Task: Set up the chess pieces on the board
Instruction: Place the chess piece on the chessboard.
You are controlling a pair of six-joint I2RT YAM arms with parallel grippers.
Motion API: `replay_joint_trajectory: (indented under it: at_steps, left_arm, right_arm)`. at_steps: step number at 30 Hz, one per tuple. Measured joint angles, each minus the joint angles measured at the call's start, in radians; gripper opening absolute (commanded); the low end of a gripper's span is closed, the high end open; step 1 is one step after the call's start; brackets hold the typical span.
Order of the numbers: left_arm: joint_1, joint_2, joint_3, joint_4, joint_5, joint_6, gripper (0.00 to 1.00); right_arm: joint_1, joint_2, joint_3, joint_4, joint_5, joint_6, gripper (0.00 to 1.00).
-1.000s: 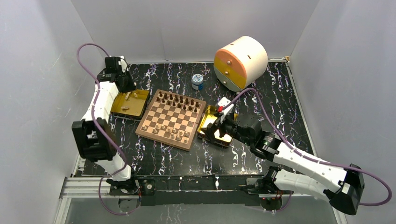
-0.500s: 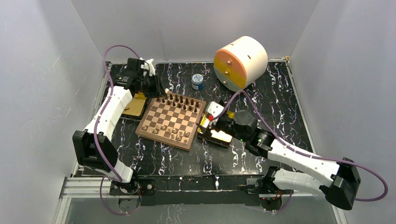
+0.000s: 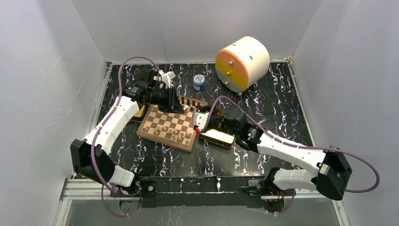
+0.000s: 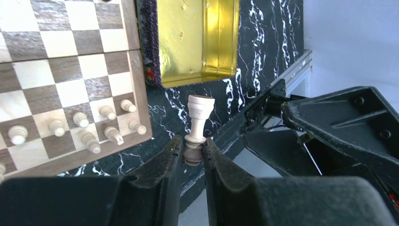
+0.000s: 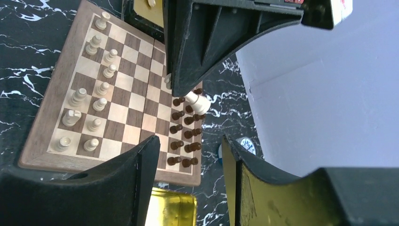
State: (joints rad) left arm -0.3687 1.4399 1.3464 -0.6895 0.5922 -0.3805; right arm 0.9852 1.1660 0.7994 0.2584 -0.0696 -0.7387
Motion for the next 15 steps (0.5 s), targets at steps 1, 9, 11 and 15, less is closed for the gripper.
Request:
replay_joint_trajectory:
  at_steps: [1,9,11,15]
  left_arm:
    - [0.0,-0.008,-0.009,0.0,0.01,-0.002,0.04]
    - [-0.013,-0.032,-0.048,0.0,0.077,-0.014,0.04]
    - [-0.016,-0.034,-0.048,0.0,0.094,-0.014,0.04]
    - [-0.02,-0.038,-0.048,0.0,0.129,-0.013,0.04]
  right_arm:
    - [0.0,0.004,0.003,0.004,-0.013,-0.022,0.61]
    - [0.0,0.084,0.084,-0.033,-0.098,-0.177,0.64]
    - [0.0,0.103,0.102,-0.041,-0.106,-0.203,0.63]
    - [0.0,0.124,0.121,-0.067,-0.127,-0.24,0.54]
